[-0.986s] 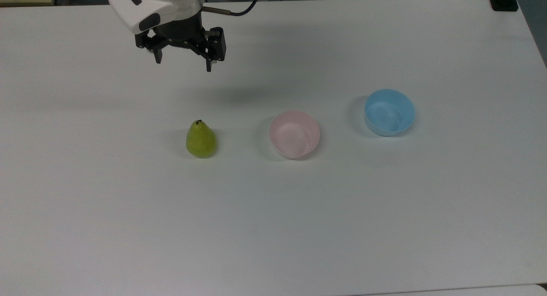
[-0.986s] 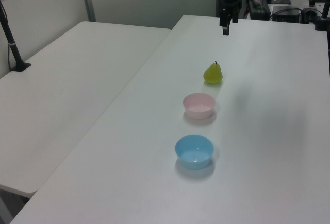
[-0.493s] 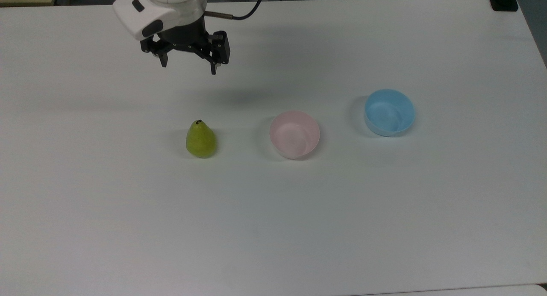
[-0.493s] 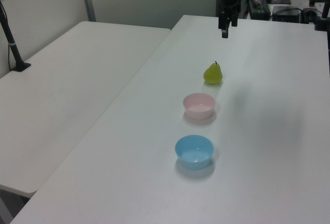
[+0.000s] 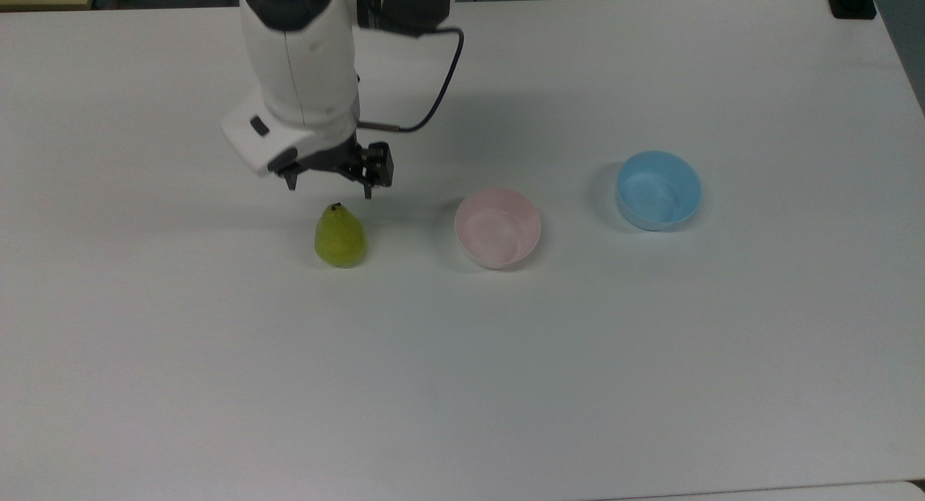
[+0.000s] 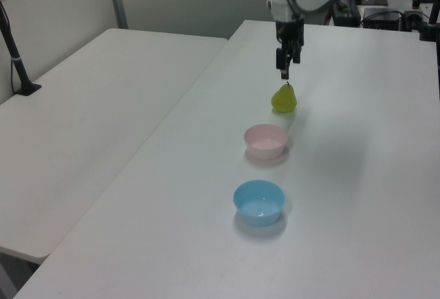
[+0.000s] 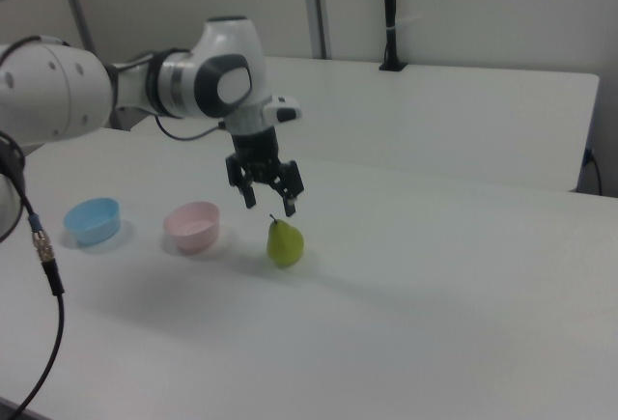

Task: Place the pear in the bowl
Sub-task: 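Lower the gripper over the green pear, then close the gripper on the green pear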

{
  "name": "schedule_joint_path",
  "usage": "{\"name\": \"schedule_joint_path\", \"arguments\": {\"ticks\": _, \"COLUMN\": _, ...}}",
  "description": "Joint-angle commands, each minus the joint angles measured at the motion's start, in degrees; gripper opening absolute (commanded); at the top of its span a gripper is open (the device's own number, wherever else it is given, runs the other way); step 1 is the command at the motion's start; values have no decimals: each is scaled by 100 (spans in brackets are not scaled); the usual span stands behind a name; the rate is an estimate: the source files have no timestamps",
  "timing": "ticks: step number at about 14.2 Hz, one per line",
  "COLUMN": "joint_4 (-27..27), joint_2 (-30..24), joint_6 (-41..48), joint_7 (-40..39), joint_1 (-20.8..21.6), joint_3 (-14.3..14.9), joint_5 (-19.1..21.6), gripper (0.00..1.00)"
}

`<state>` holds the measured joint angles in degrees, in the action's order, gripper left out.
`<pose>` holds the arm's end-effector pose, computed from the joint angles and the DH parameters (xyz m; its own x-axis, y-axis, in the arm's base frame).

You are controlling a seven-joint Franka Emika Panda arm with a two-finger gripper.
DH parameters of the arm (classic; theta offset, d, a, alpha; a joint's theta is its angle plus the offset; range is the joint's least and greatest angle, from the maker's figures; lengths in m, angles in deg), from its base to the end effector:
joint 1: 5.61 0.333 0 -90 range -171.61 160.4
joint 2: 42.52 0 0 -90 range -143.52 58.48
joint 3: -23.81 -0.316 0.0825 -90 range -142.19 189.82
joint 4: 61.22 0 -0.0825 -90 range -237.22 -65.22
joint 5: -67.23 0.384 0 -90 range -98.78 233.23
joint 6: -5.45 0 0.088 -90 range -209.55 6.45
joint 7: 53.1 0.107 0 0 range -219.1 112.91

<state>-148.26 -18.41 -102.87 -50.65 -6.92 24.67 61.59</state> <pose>0.6743 -0.0314 0.4153 0.9977 -0.0485 -0.0467 -0.0436 -0.9940 0.0998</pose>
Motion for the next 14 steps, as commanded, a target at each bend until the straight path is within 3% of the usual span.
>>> {"name": "schedule_joint_path", "arguments": {"ticks": 1, "joint_4": 22, "joint_2": 383, "joint_6": -381, "joint_7": -175, "joint_1": 61, "joint_3": 46, "joint_5": -236, "gripper": 100}}
{"name": "schedule_joint_path", "arguments": {"ticks": 8, "joint_4": -40, "joint_2": 814, "joint_6": -752, "joint_7": -148, "joint_1": 211, "joint_3": 46, "joint_5": -482, "gripper": 98}}
{"name": "schedule_joint_path", "arguments": {"ticks": 9, "joint_4": -40, "joint_2": 814, "joint_6": -752, "joint_7": -166, "joint_1": 211, "joint_3": 46, "joint_5": -508, "gripper": 80}}
{"name": "schedule_joint_path", "arguments": {"ticks": 10, "joint_4": -32, "joint_2": 806, "joint_6": -752, "joint_7": -175, "joint_1": 211, "joint_3": 46, "joint_5": -509, "gripper": 43}}
{"name": "schedule_joint_path", "arguments": {"ticks": 11, "joint_4": -31, "joint_2": 797, "joint_6": -752, "joint_7": -175, "joint_1": 202, "joint_3": 46, "joint_5": -500, "gripper": 26}}
{"name": "schedule_joint_path", "arguments": {"ticks": 12, "joint_4": -31, "joint_2": 771, "joint_6": -752, "joint_7": -183, "joint_1": 193, "joint_3": 54, "joint_5": -491, "gripper": 17}}
{"name": "schedule_joint_path", "arguments": {"ticks": 14, "joint_4": -5, "joint_2": 700, "joint_6": -699, "joint_7": -184, "joint_1": 176, "joint_3": 98, "joint_5": -482, "gripper": 15}}
